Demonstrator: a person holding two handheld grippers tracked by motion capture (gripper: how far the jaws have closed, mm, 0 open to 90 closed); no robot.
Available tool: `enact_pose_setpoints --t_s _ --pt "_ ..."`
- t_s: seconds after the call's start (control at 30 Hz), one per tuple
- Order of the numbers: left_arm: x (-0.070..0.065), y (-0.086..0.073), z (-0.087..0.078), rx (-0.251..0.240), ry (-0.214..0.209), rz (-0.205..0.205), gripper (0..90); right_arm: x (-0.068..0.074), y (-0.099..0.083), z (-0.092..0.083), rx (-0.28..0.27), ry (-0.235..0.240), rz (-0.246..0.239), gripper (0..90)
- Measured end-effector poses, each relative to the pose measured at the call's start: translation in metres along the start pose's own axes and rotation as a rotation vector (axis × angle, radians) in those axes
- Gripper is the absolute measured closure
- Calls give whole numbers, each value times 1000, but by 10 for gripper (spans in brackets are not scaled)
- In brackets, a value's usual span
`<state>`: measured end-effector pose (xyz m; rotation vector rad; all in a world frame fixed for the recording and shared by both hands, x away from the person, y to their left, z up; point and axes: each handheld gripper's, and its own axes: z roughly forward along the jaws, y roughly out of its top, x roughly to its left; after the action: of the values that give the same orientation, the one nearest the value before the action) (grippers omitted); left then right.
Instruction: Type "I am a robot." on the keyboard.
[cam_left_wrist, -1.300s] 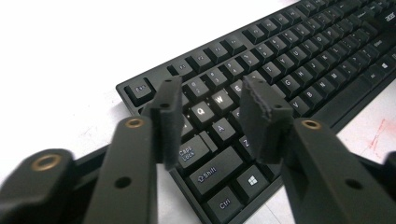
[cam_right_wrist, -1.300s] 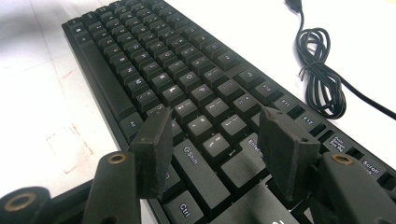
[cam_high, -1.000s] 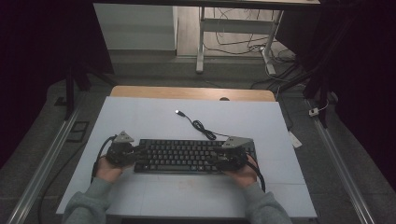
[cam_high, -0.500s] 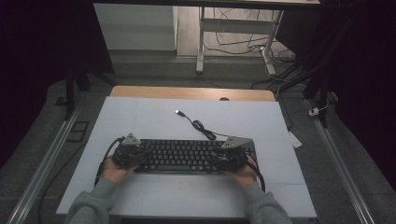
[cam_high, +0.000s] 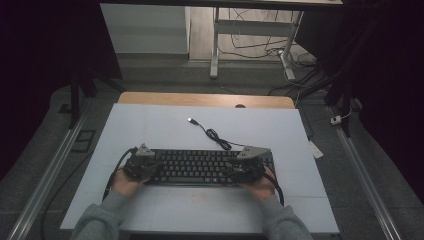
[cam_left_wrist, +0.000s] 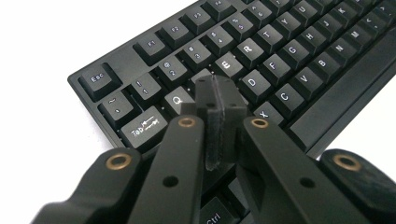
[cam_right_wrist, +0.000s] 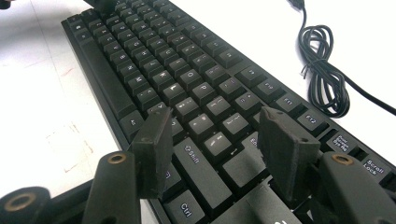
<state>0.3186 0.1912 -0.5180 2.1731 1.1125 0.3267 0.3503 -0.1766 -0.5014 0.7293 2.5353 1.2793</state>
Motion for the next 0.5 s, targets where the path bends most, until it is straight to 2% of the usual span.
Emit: enact_pose_setpoints --t_s 0.5 --pt "0 -1 5 12 9 7 886 0 0 0 1 0 0 458"
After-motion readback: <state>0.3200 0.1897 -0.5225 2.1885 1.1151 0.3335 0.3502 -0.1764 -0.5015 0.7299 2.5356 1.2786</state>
